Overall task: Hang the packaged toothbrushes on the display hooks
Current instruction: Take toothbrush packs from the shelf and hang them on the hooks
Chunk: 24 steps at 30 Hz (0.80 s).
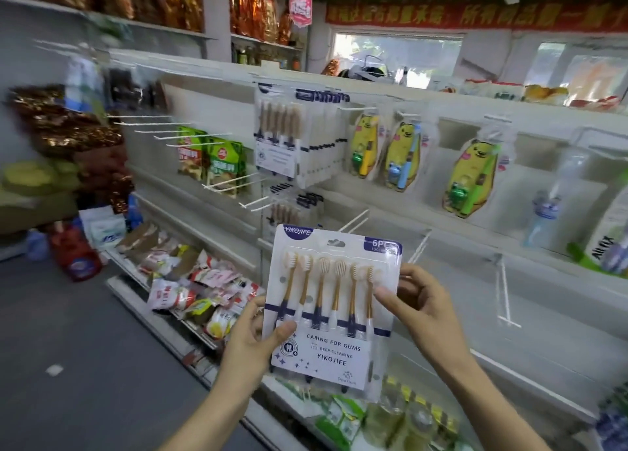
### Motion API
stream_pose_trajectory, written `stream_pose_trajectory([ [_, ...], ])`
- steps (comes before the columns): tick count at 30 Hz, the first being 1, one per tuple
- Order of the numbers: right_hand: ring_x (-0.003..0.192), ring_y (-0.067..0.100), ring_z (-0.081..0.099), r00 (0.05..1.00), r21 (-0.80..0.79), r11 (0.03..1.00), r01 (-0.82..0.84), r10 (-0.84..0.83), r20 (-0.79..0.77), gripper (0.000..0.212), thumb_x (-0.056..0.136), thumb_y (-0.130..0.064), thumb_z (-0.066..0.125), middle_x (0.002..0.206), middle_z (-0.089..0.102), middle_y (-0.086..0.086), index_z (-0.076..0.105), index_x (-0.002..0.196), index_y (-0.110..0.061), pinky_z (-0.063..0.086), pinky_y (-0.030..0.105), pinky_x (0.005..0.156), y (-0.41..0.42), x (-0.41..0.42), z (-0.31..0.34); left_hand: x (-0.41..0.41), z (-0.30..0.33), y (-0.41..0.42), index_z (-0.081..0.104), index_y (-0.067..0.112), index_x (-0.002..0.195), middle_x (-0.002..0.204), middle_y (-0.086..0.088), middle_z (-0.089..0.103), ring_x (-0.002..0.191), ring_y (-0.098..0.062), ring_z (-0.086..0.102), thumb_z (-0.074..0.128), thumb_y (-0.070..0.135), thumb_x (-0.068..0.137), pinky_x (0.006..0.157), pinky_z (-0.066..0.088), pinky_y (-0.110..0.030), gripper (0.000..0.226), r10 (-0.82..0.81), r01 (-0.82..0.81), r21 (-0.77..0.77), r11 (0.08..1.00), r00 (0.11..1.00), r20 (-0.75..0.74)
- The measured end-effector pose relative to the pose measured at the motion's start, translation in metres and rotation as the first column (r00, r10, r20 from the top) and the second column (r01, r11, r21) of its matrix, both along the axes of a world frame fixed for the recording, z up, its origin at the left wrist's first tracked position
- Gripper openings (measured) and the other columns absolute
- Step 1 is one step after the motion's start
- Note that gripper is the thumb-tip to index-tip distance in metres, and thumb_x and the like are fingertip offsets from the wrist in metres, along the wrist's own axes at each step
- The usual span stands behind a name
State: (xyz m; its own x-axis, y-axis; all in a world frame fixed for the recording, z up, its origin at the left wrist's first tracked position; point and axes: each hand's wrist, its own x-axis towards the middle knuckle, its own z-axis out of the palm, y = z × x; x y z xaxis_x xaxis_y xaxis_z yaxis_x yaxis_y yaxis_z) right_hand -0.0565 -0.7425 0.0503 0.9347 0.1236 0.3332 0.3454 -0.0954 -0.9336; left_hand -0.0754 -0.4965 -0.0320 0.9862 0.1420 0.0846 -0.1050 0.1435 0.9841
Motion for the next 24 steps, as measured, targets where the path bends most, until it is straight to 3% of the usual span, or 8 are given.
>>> stream_pose_trajectory([
  [2,0.101,0.023,0.073,0.999,0.032,0.999,-0.027,0.028,-0.036,0.031,0.081,-0.016,0.073,0.106,0.077,0.005,0.065,0.110,-0.009,0.058,0.036,0.089,0.031,0.007,-0.008,-0.004,-0.007,0.030,0.061,0.024,0.114,0.108,-0.009,0.075,0.102,-0.028,0.072,0.086,0.042,0.066,0.089,0.056,-0.052,0.057,0.033,-0.033,0.003,0.999,0.999,-0.016],
  [6,0.094,0.023,0.075,0.990,0.058,0.994,-0.087,0.093,-0.106,0.029,0.082,-0.002,0.074,0.099,0.078,0.007,0.062,0.108,-0.005,0.058,0.025,0.079,0.088,0.026,-0.024,-0.008,-0.019,0.079,0.059,0.018,0.116,0.107,-0.006,0.076,0.101,-0.026,0.072,0.084,0.045,0.061,0.087,0.058,-0.047,0.066,0.110,-0.108,0.051,0.993,0.993,-0.030],
  [10,0.090,0.022,0.075,0.983,0.043,0.992,-0.116,0.121,-0.137,0.033,0.080,0.005,0.075,0.094,0.078,0.008,0.062,0.108,-0.007,0.058,0.025,0.077,0.134,0.056,-0.042,0.000,-0.031,0.116,0.057,0.012,0.115,0.100,0.005,0.077,0.092,-0.017,0.074,0.077,0.018,0.082,0.074,0.059,-0.028,0.039,0.145,-0.138,0.114,0.984,0.988,-0.055],
  [15,0.089,0.018,0.075,0.974,0.042,0.987,-0.158,0.162,-0.156,0.033,0.080,0.008,0.075,0.095,0.079,0.004,0.066,0.107,-0.009,0.056,0.021,0.074,0.174,0.102,-0.067,0.029,-0.056,0.155,0.055,0.016,0.119,0.112,0.003,0.074,0.099,-0.020,0.072,0.078,0.016,0.078,0.086,0.058,-0.038,0.047,0.140,-0.115,0.188,0.975,0.983,-0.120],
  [20,0.089,0.012,0.075,0.971,0.021,0.985,-0.174,0.175,-0.166,0.037,0.079,0.012,0.074,0.098,0.078,-0.001,0.067,0.106,-0.012,0.055,0.017,0.072,0.202,0.159,-0.093,0.076,-0.080,0.184,0.052,0.020,0.124,0.118,0.001,0.072,0.102,-0.017,0.070,0.081,0.005,0.078,0.079,0.056,-0.025,0.056,0.136,-0.082,0.273,0.958,0.973,-0.185],
  [24,0.090,0.013,0.074,0.974,-0.016,0.991,-0.134,0.129,-0.184,0.036,0.079,0.007,0.077,0.097,0.078,-0.001,0.067,0.108,-0.012,0.055,0.018,0.071,0.215,0.201,-0.112,0.123,-0.092,0.196,0.052,0.023,0.122,0.113,0.002,0.074,0.099,-0.015,0.072,0.079,0.000,0.079,0.074,0.057,-0.024,0.055,0.170,-0.097,0.314,0.944,0.961,-0.216],
])
